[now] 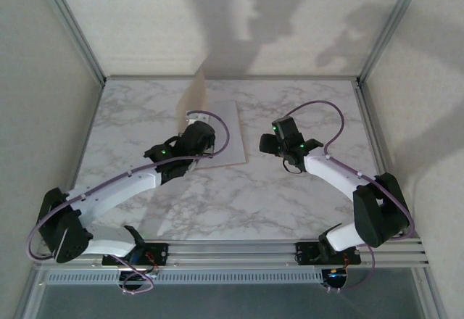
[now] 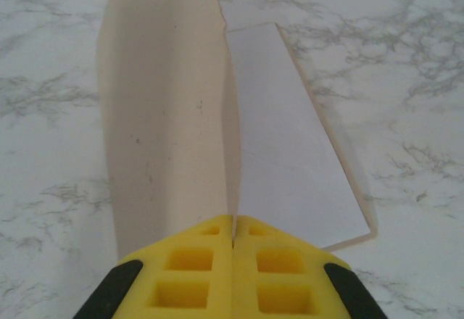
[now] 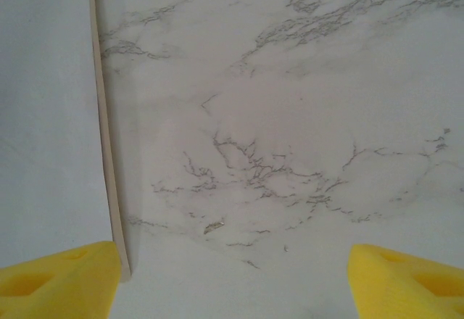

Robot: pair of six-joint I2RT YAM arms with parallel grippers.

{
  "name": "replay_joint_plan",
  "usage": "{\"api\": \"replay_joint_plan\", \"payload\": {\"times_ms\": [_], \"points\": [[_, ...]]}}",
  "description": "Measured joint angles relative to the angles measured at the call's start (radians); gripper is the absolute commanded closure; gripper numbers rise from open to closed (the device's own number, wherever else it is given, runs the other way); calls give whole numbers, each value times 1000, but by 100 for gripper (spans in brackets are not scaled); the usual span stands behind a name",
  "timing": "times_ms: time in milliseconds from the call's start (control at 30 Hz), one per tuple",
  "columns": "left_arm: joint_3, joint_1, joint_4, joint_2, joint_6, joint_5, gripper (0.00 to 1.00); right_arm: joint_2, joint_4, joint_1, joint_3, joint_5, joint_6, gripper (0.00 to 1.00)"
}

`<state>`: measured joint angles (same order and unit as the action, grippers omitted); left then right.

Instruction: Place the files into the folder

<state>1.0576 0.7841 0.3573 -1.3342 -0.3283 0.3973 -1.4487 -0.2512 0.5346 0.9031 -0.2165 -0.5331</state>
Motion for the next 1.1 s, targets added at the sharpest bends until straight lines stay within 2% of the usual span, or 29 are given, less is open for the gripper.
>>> {"api": "replay_joint_plan", "payload": {"times_ms": [100,300,567,967,1100], "points": [[17,23,-13,-54,0,-9,92,0,0,0,0,-1,-3,18],[42,73,-18,-150,10,-15,76,0,0,0,0,-21,-3,18],[74,118,-24,-261,14,-48,65,0,0,0,0,-27,-5,18],[80,132,-92,-274,12,-141,55,0,-5,-8,0,-27,-7,18],[80,132,-122,-271,10,-154,46,0,-5,-9,0,-29,-11,17]]}}
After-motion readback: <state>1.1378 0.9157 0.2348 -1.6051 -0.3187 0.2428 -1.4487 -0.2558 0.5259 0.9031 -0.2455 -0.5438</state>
